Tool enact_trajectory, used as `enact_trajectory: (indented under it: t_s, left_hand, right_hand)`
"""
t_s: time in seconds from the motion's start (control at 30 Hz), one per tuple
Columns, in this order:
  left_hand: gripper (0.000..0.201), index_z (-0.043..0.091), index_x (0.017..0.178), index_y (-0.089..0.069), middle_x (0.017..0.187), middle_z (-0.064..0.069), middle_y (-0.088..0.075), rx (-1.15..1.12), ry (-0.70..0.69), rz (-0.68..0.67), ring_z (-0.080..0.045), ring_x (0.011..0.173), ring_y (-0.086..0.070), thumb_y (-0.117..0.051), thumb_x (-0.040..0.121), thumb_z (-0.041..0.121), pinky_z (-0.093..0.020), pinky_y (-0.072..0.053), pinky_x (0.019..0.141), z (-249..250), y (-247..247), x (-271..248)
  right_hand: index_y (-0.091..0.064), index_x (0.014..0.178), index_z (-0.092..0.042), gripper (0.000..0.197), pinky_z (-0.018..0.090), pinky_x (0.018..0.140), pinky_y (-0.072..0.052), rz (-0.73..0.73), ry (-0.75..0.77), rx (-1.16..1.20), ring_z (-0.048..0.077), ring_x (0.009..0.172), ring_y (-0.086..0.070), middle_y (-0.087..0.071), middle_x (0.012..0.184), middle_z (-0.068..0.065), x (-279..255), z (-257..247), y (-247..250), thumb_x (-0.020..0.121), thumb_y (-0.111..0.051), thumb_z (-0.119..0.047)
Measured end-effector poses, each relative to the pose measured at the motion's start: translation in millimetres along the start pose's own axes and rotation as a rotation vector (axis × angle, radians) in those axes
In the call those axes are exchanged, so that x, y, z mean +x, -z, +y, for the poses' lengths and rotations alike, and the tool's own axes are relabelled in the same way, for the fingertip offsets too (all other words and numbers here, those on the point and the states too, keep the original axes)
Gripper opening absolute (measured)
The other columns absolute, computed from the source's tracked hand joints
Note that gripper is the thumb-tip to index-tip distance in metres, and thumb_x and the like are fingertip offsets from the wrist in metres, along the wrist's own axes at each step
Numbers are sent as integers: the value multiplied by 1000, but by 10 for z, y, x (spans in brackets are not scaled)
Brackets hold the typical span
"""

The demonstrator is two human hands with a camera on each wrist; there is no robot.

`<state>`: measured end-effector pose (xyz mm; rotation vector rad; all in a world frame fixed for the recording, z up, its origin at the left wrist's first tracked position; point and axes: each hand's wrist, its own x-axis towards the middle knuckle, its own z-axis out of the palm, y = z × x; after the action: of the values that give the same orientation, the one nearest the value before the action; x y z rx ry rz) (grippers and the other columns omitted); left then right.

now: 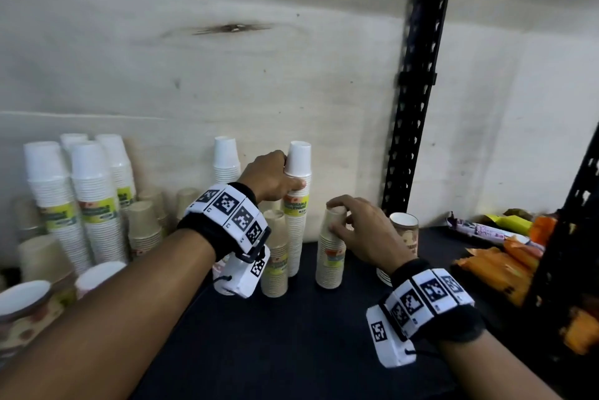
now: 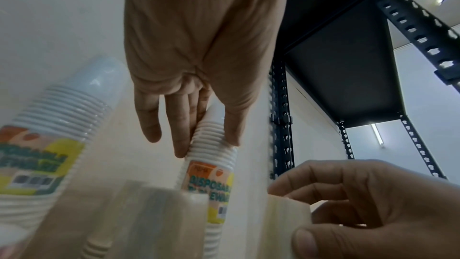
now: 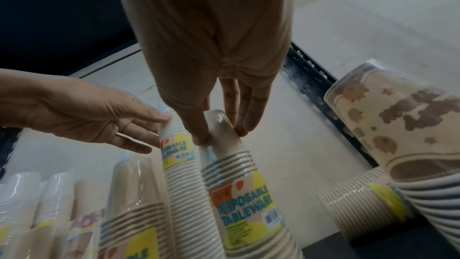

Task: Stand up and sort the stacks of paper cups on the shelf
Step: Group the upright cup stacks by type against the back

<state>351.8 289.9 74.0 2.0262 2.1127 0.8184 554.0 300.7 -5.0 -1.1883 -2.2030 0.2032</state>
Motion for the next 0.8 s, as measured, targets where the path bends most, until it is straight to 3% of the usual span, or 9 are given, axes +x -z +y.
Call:
enact_trajectory:
  t_s: [0.2,0.43,0.67,0.8]
  left_hand:
    - [53,11,127,-51,128,-8,-61,-12,13,-5,-26,111,-60,-69,86,38,-37,-47,92,-141,-47,27]
    - [50,11,124,-54,124,-8,-63,12,16,-43,-27,108,-60,-68,86,40,-39,-48,92,-197,-12,103]
    - [48,11,121,-55,121,-8,-64,11,13,-55,-26,105,-61,-68,86,41,-40,-49,92,-226,-5,125]
    - [49,11,121,-56,121,-8,-65,-6,16,-43,-27,105,-62,-69,85,40,-42,-49,93,-255,-10,104]
  right_hand:
    - [-55,126,-30,37,21,77,-41,-26,-19,-10,14,96,-61,-56,117,-1,60,-69,-148,90,-63,-24]
    - [-55,131,-29,39,20,84,-41,-8,-10,7,16,105,-59,-55,122,1,64,0,-141,93,-59,-25]
    - [-66,114,-32,26,35,100,-38,184,-137,-177,24,117,-46,-61,119,-3,-19,397,114,91,-59,-39]
    - [-62,121,-32,34,43,105,-36,130,-267,-316,28,127,-39,-56,130,0,-76,638,216,89,-59,-42]
